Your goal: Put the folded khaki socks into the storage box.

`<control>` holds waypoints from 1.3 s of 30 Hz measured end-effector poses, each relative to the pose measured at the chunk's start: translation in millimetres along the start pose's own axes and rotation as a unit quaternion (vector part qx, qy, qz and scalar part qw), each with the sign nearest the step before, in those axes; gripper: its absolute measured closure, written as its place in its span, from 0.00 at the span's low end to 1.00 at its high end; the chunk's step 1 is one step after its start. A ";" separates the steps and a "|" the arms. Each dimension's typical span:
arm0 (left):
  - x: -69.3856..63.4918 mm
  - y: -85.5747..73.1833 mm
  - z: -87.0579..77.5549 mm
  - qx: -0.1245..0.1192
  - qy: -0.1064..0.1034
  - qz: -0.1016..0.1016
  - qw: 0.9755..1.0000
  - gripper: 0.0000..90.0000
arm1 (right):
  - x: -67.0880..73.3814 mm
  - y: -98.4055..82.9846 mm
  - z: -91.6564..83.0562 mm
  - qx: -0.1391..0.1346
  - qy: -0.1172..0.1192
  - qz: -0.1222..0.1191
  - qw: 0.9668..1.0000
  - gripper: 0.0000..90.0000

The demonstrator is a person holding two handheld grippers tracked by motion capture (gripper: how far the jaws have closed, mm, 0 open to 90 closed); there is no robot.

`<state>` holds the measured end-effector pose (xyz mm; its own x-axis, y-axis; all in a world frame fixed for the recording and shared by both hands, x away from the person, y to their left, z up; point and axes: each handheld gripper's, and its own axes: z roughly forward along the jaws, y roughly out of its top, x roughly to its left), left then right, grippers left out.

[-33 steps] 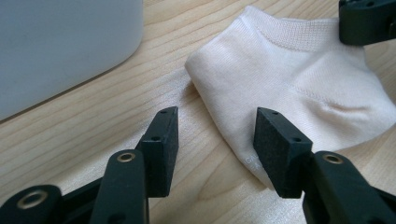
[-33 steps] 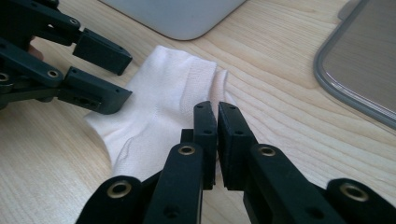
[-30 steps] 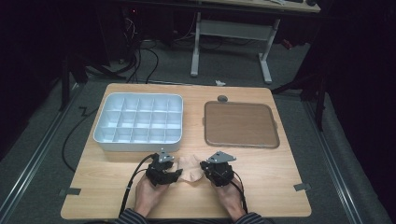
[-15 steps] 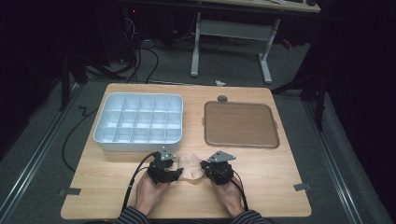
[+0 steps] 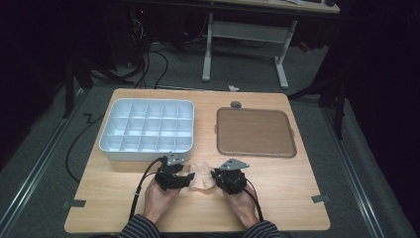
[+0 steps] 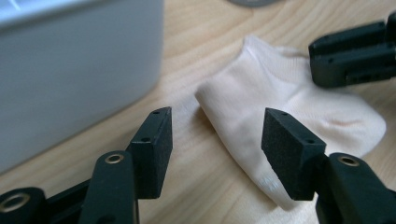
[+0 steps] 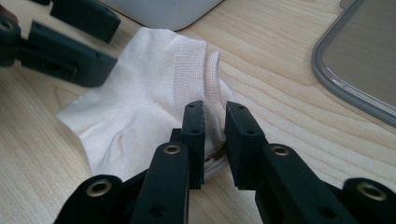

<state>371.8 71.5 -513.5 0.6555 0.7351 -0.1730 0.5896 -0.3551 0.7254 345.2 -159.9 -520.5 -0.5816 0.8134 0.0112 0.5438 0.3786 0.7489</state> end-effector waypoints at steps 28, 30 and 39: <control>13.2 9.9 17.7 0.027 -0.020 -0.056 0.998 0.60 | 30.6 7.2 -2.5 -0.006 0.040 -0.027 0.999 0.92; 12.9 9.2 19.9 0.033 -0.019 -0.057 0.998 0.61 | 30.7 3.6 0.2 0.001 0.038 -0.028 0.999 0.93; 8.4 8.5 20.2 0.035 -0.017 -0.051 0.998 0.66 | 32.9 -4.1 3.8 0.007 0.024 -0.041 0.999 0.95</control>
<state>391.8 62.9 -522.3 0.6054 0.7498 -0.2671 0.6845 -0.3193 0.6553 326.2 -133.0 -525.7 -0.6529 0.7572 -0.0184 0.5009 0.4499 0.7394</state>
